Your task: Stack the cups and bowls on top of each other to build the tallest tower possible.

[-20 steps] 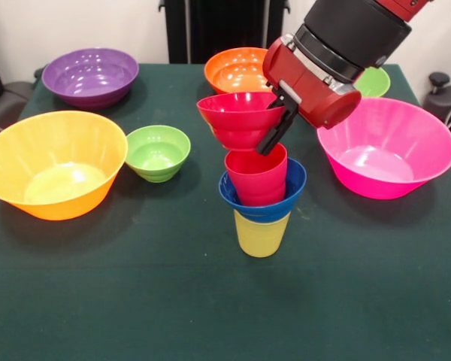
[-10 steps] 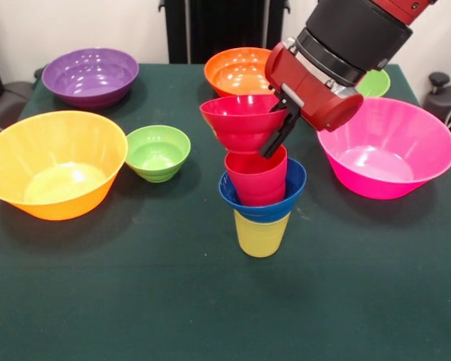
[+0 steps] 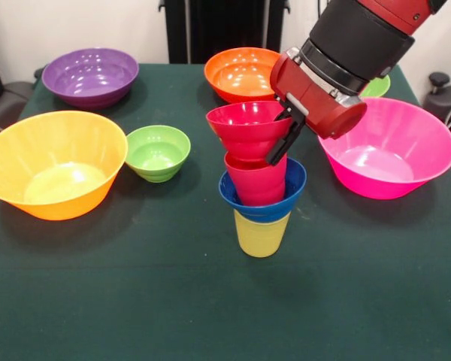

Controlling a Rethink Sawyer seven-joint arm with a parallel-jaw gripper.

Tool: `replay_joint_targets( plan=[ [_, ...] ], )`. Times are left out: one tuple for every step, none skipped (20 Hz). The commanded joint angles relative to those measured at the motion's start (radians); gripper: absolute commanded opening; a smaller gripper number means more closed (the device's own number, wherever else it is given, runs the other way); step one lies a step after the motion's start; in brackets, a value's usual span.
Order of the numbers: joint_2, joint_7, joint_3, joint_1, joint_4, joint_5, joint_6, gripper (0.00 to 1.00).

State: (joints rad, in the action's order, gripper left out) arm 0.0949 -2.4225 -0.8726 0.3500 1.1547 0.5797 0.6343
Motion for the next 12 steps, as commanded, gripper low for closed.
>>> replay_joint_targets(
  plan=[
    [-0.035,-0.171,0.165,0.012,0.027,0.000,-0.035,0.00],
    [-0.036,-0.170,0.166,0.012,0.026,0.000,-0.038,0.00],
    [-0.037,-0.170,0.167,0.012,0.027,-0.001,-0.041,0.00],
    [-0.036,-0.168,0.167,0.012,0.029,-0.002,-0.043,0.00],
    [-0.034,-0.165,0.169,0.013,0.034,-0.004,-0.049,0.00],
    [-0.030,-0.159,0.173,0.014,0.041,-0.006,-0.056,0.00],
    [-0.028,-0.157,0.174,0.014,0.044,-0.008,-0.058,0.00],
    [-0.027,-0.154,0.175,0.014,0.047,-0.009,-0.060,0.00],
    [-0.024,-0.151,0.178,0.014,0.052,-0.011,-0.066,0.00],
    [-0.023,-0.148,0.180,0.014,0.055,-0.012,-0.071,0.00],
    [-0.021,-0.145,0.185,0.013,0.058,-0.012,-0.078,0.00],
    [-0.021,-0.145,0.185,0.013,0.059,-0.013,-0.082,0.00]
  ],
)
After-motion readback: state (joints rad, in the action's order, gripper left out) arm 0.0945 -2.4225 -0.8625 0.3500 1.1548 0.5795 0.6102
